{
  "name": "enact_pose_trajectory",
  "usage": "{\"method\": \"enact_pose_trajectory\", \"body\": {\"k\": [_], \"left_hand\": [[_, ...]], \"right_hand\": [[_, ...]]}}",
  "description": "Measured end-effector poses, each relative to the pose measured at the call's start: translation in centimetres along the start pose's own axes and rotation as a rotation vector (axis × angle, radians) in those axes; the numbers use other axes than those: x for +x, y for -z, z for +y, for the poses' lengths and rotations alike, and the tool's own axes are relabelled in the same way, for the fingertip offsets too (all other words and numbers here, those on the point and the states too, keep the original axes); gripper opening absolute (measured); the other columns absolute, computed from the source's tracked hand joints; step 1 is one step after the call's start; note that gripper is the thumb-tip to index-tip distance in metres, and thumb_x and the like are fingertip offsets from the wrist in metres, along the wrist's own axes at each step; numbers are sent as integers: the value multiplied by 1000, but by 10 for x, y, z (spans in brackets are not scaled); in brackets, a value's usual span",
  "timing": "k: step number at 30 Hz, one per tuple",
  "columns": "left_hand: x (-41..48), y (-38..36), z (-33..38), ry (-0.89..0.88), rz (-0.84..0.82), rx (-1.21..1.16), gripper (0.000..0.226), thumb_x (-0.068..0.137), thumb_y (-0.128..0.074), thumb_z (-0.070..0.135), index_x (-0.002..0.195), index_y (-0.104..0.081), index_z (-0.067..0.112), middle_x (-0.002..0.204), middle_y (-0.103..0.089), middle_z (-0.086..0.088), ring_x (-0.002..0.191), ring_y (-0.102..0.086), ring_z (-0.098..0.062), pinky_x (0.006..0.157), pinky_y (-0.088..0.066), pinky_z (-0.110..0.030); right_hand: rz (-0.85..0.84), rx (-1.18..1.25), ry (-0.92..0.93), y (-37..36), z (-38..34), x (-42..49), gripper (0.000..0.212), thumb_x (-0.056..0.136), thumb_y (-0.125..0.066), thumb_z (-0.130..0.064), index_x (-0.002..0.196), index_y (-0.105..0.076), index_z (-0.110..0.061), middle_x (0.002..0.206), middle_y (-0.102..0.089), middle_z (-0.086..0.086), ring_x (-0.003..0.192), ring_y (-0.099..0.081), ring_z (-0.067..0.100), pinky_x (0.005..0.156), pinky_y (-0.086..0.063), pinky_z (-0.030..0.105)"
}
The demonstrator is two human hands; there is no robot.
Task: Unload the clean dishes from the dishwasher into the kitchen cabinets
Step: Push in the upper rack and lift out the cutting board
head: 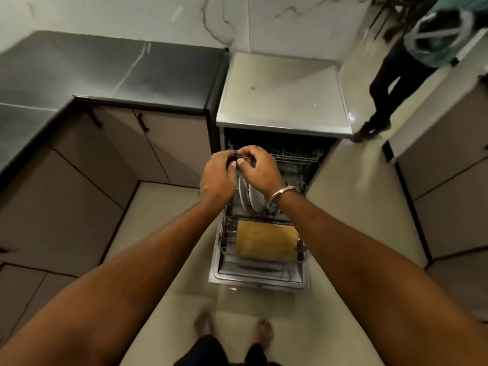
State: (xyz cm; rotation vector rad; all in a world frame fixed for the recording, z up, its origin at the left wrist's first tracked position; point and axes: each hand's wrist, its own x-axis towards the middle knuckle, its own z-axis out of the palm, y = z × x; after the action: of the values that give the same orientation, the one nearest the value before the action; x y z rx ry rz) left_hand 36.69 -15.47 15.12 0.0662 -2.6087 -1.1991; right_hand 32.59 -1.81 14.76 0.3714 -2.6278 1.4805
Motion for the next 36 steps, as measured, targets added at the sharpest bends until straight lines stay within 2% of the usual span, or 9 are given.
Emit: {"method": "enact_pose_trajectory", "body": {"k": [6,10,15,20,23,27,29,32,36], "left_hand": [[-19,-74,-32,19,-214,9,30,101,-59,21,130,-64,14,125,-65,-4,113,-60,-18,96,-53,-40],[-21,-113,-65,67,-335,67,35,99,-63,17,133,-64,16,126,-65,-6,111,-62,-21,92,-54,-36],[-16,-158,-108,109,-456,123,32,97,-67,17,129,-67,17,127,-66,-4,111,-64,-19,88,-48,-25],[-7,-213,-161,128,-558,208,34,97,-67,20,131,-66,21,127,-67,-3,114,-63,-21,95,-53,-35],[-5,-250,-190,158,-604,243,39,97,-67,23,136,-63,23,134,-65,-2,121,-62,-21,102,-52,-39],[-10,-304,-231,173,-674,327,40,99,-65,29,138,-60,24,137,-64,-2,124,-60,-24,100,-52,-40],[-14,-312,-242,171,-704,347,40,99,-65,31,138,-60,25,139,-63,-2,126,-59,-25,100,-53,-43],[-19,-351,-271,138,-753,399,44,100,-64,30,142,-55,24,144,-58,-2,134,-51,-25,105,-48,-45],[-17,-383,-300,57,-835,517,58,99,-65,30,152,-43,20,155,-47,-6,142,-43,-29,115,-40,-47]], "right_hand": [[14,-53,-136,9,84,-36,19,89,-67,-19,108,-68,-16,101,-66,1,91,-63,13,82,-56,30],[1,-89,-255,-1,141,-56,23,88,-70,-18,111,-69,-16,103,-66,0,93,-63,14,83,-57,33],[-30,-114,-403,-14,201,-69,28,87,-72,-9,114,-71,-15,108,-67,0,99,-64,11,90,-55,27],[-62,-178,-488,-32,278,-75,31,83,-71,-4,112,-73,-14,106,-69,1,98,-65,13,92,-55,32],[-131,-219,-545,-46,329,-79,32,84,-70,-8,114,-71,-18,113,-69,0,106,-64,17,98,-52,35],[-231,-303,-554,-65,399,-85,32,85,-71,-14,116,-71,-22,115,-69,0,109,-63,21,100,-50,35],[-265,-344,-560,-69,407,-87,35,85,-71,-17,118,-69,-24,116,-69,0,110,-62,23,99,-50,38],[-307,-396,-529,-89,454,-88,41,82,-71,-22,122,-65,-29,122,-66,-3,113,-61,24,99,-51,41],[-342,-493,-477,-103,493,-83,49,83,-74,-16,131,-64,-19,135,-62,4,126,-55,27,109,-44,42]]}}
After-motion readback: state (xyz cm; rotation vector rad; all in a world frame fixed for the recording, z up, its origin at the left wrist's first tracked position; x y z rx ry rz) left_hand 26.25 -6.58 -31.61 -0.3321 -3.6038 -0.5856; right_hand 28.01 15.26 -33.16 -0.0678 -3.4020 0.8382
